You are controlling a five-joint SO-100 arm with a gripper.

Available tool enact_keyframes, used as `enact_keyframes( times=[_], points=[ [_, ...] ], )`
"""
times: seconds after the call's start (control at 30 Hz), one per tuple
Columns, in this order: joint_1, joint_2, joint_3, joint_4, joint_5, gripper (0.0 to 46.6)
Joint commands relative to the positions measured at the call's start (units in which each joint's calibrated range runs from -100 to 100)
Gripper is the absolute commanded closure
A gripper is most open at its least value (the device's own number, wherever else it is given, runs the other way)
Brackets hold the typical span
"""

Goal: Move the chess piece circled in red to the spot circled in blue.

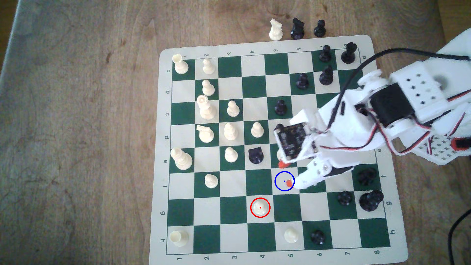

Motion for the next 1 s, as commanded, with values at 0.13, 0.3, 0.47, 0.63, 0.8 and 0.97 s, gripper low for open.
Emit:
enact_keyframes(
  times=[0.13,0.3,0.47,0.63,0.8,0.97],
  points=[
    [-1.26,8.14,-8.32,-3.52,0.05,33.7],
    [-1.96,15.19,-13.03,-4.09,-0.10,33.6],
    [-2.28,21.22,-16.57,-4.01,0.15,33.3],
    [-2.35,26.99,-20.56,-4.09,0.15,33.4],
    [-2.59,30.81,-23.82,-4.59,0.15,33.3],
    [-2.82,33.78,-26.45,-5.32,-0.10,33.3]
  ],
)
